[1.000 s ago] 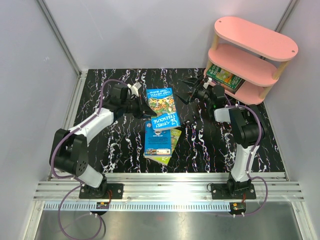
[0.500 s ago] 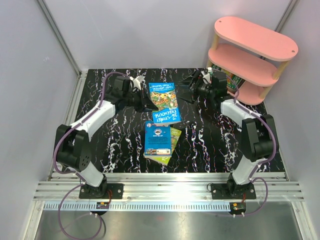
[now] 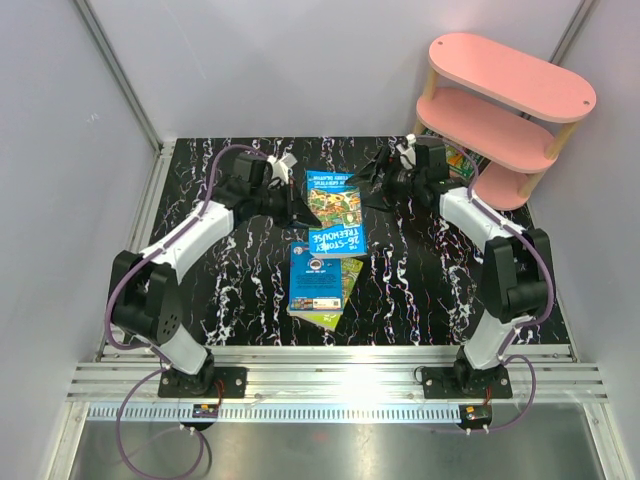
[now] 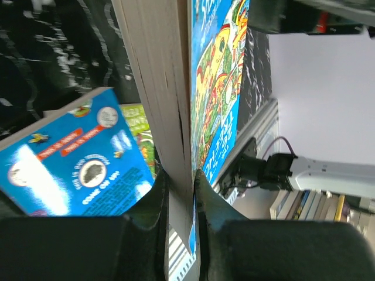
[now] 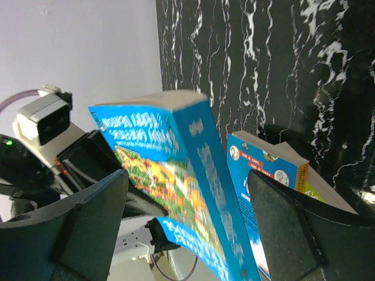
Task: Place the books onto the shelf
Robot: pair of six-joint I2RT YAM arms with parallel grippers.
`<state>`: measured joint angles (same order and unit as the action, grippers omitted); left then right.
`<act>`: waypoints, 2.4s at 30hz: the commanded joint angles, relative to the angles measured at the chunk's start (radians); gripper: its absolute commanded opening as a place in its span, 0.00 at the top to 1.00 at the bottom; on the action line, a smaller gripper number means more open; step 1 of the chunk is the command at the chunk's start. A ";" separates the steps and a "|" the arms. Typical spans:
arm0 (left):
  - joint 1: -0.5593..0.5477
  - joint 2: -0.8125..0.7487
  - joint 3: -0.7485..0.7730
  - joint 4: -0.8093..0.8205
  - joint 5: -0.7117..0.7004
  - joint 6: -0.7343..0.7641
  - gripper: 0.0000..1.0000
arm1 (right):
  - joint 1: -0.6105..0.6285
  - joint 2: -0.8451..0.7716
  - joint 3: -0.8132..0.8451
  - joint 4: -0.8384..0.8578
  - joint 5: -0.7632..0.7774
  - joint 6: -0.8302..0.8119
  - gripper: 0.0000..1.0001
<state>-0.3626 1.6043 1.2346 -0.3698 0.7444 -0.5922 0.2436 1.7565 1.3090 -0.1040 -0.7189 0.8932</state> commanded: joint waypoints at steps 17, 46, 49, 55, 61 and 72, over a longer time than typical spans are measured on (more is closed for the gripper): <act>-0.085 0.141 0.281 -0.310 -0.037 0.281 1.00 | 0.040 -0.061 -0.028 -0.192 -0.262 -0.201 1.00; -0.107 0.459 0.747 -0.491 -0.215 0.405 1.00 | 0.068 -0.265 -0.108 -0.600 -0.372 -0.425 0.85; -0.108 0.479 0.779 -0.494 -0.223 0.394 1.00 | 0.075 -0.279 -0.108 -0.628 -0.370 -0.442 0.94; -0.110 0.453 0.755 -0.462 -0.253 0.345 1.00 | 0.074 -0.334 -0.168 -0.533 -0.225 -0.347 1.00; -0.101 0.278 0.447 -0.259 -0.229 0.218 0.72 | 0.013 -0.301 -0.165 -0.410 -0.172 -0.249 1.00; 0.054 -0.116 0.011 -0.089 -0.385 0.089 0.34 | -0.354 -0.367 -0.309 0.001 -0.252 0.067 1.00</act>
<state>-0.3405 1.5848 1.2999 -0.5476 0.4374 -0.4660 -0.0822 1.4521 0.9905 -0.2783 -0.8913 0.8391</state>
